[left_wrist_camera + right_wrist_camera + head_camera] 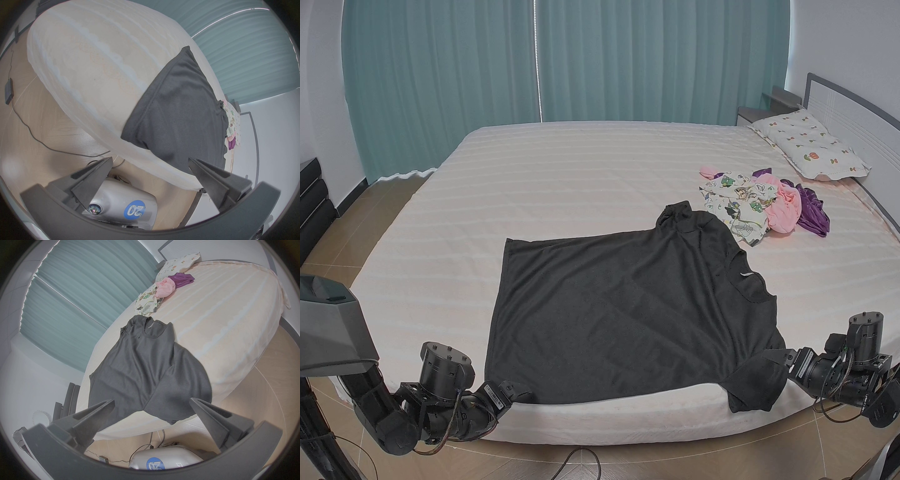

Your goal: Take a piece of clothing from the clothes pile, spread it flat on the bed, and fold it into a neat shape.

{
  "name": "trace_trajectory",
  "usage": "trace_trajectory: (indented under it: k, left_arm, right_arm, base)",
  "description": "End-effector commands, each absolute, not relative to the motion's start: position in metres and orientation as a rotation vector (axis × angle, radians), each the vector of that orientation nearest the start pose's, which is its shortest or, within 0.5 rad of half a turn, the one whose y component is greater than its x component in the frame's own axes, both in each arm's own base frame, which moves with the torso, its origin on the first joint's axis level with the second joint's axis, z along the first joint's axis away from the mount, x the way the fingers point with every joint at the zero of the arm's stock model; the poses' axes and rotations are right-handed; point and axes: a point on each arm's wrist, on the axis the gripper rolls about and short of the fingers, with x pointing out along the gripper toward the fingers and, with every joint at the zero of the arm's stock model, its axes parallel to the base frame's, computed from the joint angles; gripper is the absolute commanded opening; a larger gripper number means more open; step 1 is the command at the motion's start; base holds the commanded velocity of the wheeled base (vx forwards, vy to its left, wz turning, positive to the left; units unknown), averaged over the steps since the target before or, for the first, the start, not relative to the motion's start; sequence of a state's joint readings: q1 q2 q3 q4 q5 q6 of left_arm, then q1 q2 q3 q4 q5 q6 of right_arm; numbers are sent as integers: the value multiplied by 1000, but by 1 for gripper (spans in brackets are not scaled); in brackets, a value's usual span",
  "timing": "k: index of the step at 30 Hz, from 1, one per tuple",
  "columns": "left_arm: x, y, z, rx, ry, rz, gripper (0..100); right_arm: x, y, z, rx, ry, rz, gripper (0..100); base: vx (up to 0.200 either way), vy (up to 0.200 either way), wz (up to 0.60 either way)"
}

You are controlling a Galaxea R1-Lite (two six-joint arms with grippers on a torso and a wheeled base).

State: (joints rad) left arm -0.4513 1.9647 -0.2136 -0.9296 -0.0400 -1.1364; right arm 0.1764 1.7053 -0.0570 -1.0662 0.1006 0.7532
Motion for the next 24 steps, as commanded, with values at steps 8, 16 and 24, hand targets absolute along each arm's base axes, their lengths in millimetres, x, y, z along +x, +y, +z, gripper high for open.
trace_trajectory:
  k: [8,16,24]
  left_arm:
    - [217,-103,6,-861,946,105,100]
    - [219,-101,7,-856,916,132,100]
    - [224,-94,12,-881,877,151,100]
  right_arm:
    - [184,36,59,691,670,41,100]
    - [185,36,55,687,687,34,100]
    - [185,36,55,687,687,34,100]
  base:
    - [0,0,0]
    - [0,0,0]
    - [0,0,0]
